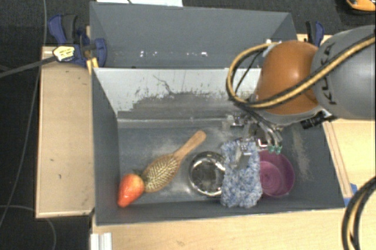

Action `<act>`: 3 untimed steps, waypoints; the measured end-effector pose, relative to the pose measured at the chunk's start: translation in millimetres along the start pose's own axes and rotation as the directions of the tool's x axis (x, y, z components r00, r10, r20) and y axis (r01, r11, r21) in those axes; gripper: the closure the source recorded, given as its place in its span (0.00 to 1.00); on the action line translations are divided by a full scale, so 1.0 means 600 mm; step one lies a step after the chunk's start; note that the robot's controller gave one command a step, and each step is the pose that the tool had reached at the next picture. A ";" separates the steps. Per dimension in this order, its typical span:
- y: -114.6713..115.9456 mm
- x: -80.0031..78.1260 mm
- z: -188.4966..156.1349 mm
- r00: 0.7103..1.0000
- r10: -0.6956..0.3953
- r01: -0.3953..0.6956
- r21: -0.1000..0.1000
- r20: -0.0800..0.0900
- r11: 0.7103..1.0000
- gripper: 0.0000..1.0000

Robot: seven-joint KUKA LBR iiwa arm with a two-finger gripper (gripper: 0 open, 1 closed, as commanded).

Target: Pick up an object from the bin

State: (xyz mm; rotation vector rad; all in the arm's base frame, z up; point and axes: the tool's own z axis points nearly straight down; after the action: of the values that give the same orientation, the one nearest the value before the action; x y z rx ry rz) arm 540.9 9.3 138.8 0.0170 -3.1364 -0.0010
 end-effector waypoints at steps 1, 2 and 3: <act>0.000 -0.003 -0.007 1.000 0.000 0.000 0.000 0.008 1.000 0.00; -0.101 -0.049 0.113 0.984 -0.179 0.179 0.001 0.008 0.984 0.00; -0.087 -0.042 0.111 0.999 -0.045 0.045 0.001 0.014 0.999 0.00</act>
Offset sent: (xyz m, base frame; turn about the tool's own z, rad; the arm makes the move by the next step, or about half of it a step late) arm 0.0286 -0.0597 -0.0688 -0.1839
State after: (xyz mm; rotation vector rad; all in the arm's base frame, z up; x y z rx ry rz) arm 566.0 -42.7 72.0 0.0878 -3.1491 -0.0009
